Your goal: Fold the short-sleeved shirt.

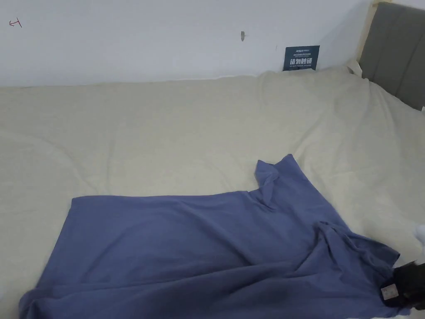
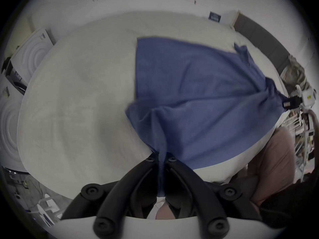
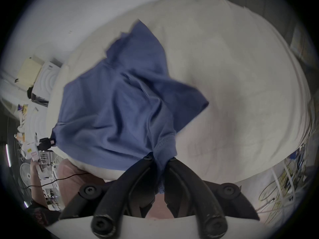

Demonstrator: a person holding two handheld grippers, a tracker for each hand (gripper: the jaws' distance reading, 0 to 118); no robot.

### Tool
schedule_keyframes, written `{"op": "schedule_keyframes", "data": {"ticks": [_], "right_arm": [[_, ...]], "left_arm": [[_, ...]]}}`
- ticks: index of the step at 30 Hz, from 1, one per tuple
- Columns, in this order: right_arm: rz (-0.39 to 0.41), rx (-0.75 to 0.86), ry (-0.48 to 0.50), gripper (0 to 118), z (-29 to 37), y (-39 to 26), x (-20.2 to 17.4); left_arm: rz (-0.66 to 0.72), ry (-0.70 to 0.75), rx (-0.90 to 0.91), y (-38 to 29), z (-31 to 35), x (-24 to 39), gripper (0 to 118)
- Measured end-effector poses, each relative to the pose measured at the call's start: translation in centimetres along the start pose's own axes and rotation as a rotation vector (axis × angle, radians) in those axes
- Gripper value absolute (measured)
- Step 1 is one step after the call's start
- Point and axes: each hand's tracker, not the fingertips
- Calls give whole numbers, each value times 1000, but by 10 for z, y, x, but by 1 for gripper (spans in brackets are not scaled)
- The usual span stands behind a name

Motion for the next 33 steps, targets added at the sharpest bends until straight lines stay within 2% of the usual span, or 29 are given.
{"op": "schedule_keyframes", "data": {"ticks": [1,2,3,4,5,6,7,10,13,14,15,16,17,18,20,23,27,30,33], "right_arm": [[11,10,4,6,-3,-1,1],[15,15,9,8,-7,-3,3],[27,35,7,22,-2,-7,0],[27,78,-17,43,4,-9,-1],[62,124,-71,70,14,-11,-4],[93,173,-83,95,24,-15,-7],[103,215,-74,98,40,-17,-11],[90,380,-16,98,85,-29,-35],[162,601,79,98,124,-51,-79],[173,697,112,97,132,-62,-94],[194,782,146,92,143,-71,-109],[192,847,154,74,147,-80,-120],[185,904,153,33,149,-87,-130],[190,940,159,0,146,-91,-135],[180,991,150,0,139,-97,-147],[199,980,172,0,136,-87,-147],[211,972,139,0,133,-70,-145],[172,930,166,0,123,-54,-141],[151,889,174,0,110,-40,-142]], "left_arm": [[-2,13,13,-3,-3,0,10],[7,13,26,-5,1,-1,20],[37,9,64,-6,8,-3,49],[56,-6,75,-4,14,-8,80],[87,-38,88,-5,23,-12,107],[125,-99,105,-6,33,-14,118],[166,-122,163,-7,48,-14,117],[209,-145,333,3,95,-5,117],[191,-245,584,1,143,19,118],[197,-287,621,3,153,29,117],[191,-304,651,4,161,40,106],[183,-294,710,2,162,45,82],[166,-254,780,0,168,55,38],[153,-213,827,-1,171,64,0],[132,-149,903,0,167,80,0],[108,-120,874,6,169,92,0],[64,-58,827,69,174,73,0],[106,-36,591,157,149,32,0],[131,-85,221,239,85,-4,0]]}}
